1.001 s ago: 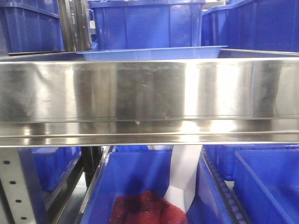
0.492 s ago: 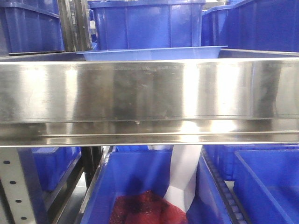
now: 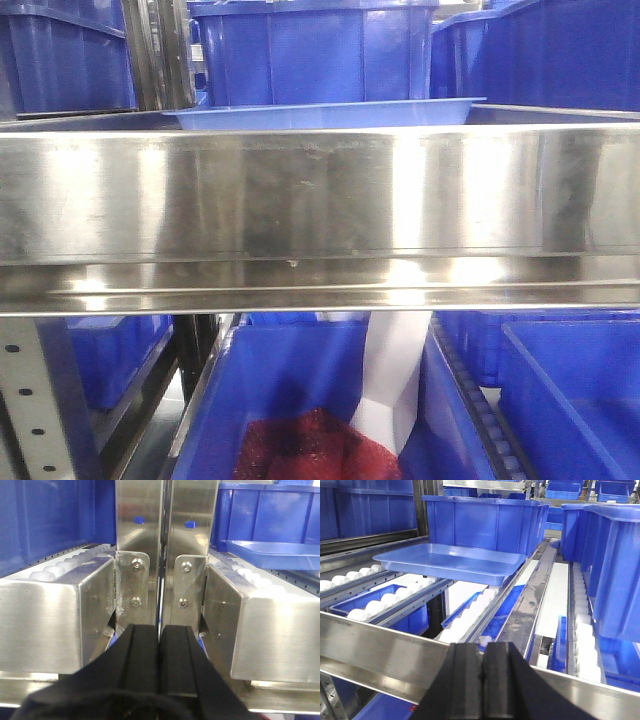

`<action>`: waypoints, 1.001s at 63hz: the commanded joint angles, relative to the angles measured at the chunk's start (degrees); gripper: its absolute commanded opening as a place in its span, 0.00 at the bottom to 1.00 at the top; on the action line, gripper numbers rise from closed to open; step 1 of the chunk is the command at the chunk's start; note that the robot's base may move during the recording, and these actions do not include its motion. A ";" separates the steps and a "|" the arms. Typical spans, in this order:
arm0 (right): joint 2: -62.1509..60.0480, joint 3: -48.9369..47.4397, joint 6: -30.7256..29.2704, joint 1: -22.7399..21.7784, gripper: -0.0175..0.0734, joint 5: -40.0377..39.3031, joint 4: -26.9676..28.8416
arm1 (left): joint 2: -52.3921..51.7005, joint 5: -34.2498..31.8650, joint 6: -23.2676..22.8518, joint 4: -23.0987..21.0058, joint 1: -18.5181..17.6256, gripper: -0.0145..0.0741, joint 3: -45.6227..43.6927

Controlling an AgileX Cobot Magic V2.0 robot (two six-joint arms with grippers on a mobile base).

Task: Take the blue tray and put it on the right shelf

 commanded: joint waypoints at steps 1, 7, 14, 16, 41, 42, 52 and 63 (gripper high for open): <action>0.75 -1.52 -0.82 0.10 0.25 -4.92 -0.68 | -0.70 -5.32 0.26 0.14 0.02 0.11 1.75; 0.75 -1.52 -0.82 0.10 0.25 -4.92 -0.68 | -0.70 -5.32 0.26 0.14 0.02 0.11 1.75; 0.75 -1.52 -0.82 0.10 0.25 -4.92 -0.68 | -0.70 -5.32 0.26 0.14 0.02 0.11 1.75; 0.75 -1.52 -0.82 0.10 0.25 -4.92 -0.68 | -0.70 -5.32 0.26 0.14 0.02 0.11 1.75; 0.69 1.65 -8.21 -10.48 0.25 -7.94 0.40 | -0.70 -5.32 0.26 0.14 0.02 0.11 1.75; 0.69 2.27 -8.88 -11.46 0.25 -8.50 1.16 | -0.70 -5.32 0.26 0.14 0.02 0.11 1.75; -1.83 9.40 -12.66 -21.43 0.25 -14.54 9.08 | -0.70 -5.32 0.26 0.14 0.02 0.11 1.75; -6.46 18.09 -12.66 -24.65 0.25 -21.56 11.44 | -0.70 -5.32 0.26 0.14 0.02 0.11 1.75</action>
